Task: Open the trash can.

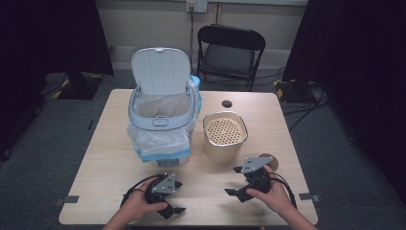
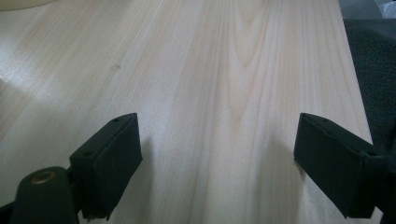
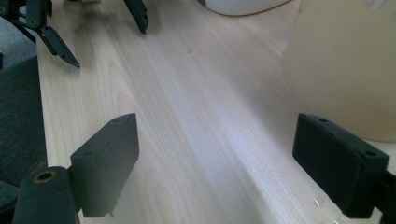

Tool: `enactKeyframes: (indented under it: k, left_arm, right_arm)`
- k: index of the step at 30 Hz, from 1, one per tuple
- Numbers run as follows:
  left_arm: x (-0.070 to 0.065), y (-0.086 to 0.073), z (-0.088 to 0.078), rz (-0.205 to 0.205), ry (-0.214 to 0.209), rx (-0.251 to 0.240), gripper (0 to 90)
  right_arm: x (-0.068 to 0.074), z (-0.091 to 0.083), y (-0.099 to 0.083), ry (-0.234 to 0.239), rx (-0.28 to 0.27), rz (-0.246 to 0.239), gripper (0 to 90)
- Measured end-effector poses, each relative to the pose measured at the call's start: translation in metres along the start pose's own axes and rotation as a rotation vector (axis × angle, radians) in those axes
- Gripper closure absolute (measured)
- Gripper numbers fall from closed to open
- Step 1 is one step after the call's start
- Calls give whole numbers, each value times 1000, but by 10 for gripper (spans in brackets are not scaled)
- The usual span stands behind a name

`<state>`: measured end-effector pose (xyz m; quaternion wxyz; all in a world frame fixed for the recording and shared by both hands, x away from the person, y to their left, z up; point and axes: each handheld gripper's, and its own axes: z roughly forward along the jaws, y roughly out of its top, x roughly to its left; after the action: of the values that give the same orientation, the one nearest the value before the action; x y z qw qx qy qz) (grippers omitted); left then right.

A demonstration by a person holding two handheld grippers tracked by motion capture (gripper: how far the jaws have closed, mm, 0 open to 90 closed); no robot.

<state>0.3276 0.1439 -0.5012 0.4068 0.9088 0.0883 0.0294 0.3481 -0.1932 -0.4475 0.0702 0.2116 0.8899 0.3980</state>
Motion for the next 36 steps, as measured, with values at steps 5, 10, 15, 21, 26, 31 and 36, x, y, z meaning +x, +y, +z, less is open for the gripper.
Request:
enactKeyframes:
  k: [5, 10, 15, 21, 26, 31, 36]
  left_arm:
    - [0, 0, 0, 4, -3, 1, 139]
    - [0, 0, 0, 6, -3, 8, 126]
    - [-1, 0, 0, 2, -4, 8, 114]
    - [-2, 0, 1, 11, -14, 15, 81]
    - [-2, 0, 2, 14, -18, 13, 63]
    - [-1, 0, 1, 37, -23, 37, 34]
    - [-2, 0, 2, 25, -20, 31, 27]
  right_arm:
    - [-2, -8, 4, -4, 1, 4, 141]
    - [-5, -18, 10, -8, 1, -10, 141]
    - [-13, -31, 12, -30, -11, 4, 141]
    - [-19, -44, 14, -52, -22, 12, 141]
    - [-27, -56, 17, -75, -29, 19, 141]
    - [-34, -64, 18, -96, -38, 26, 141]
    - [-41, -73, 18, -117, -57, 35, 141]
